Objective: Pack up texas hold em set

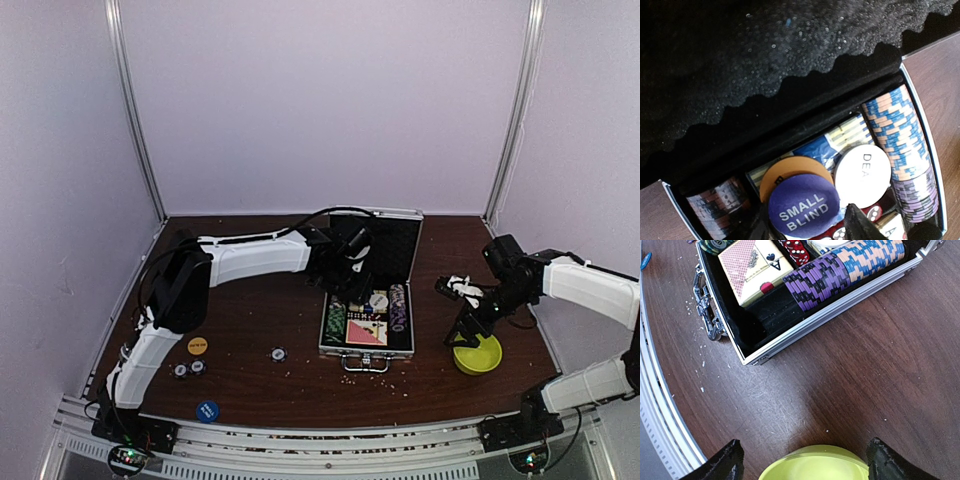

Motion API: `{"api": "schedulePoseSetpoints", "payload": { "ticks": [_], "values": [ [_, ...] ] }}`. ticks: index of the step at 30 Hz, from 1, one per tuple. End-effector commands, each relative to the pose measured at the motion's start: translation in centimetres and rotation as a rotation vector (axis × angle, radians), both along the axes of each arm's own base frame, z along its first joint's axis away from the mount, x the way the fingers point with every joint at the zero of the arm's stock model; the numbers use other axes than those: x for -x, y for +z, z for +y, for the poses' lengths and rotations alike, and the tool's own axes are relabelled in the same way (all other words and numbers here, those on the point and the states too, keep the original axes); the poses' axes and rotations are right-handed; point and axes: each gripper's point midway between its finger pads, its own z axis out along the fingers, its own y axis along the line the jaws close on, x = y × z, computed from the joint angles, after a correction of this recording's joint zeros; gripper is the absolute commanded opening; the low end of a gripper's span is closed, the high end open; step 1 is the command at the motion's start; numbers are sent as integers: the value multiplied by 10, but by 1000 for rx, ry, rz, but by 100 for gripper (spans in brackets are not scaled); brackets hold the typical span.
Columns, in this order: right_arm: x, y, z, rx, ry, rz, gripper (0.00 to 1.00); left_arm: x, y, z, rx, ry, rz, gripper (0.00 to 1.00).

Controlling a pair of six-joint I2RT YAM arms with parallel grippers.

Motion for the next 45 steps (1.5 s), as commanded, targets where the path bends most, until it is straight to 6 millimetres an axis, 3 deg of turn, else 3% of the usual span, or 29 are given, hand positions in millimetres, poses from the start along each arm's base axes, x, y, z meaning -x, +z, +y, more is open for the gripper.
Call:
{"api": "schedulePoseSetpoints", "payload": {
  "ticks": [1,6,14,19,22,27,33,39,42,45],
  "values": [
    [-3,5,-1,-1,-8,-7,85,-7,30,-4,72,15,-45,55],
    [-3,5,-1,-3,-6,-5,85,-3,44,-3,103,14,-56,56],
    [-3,6,-1,-6,-6,-10,85,24,90,-2,185,-35,-67,55],
    [-3,7,0,-9,-5,-10,85,52,87,24,122,-44,-19,53],
    [-3,7,0,-11,-3,-10,85,77,69,56,45,-41,11,52],
    [-3,7,1,-14,3,-5,85,108,58,125,-89,35,21,52],
    [-2,11,5,-33,9,-1,85,123,53,216,-316,165,25,57],
    [-3,10,3,-25,7,-2,85,134,25,307,-403,359,164,65],
    [-3,10,3,-24,7,-5,85,135,15,341,-393,458,214,68],
    [-3,10,3,-23,8,-6,85,133,10,363,-394,513,233,70]
  ]
}}
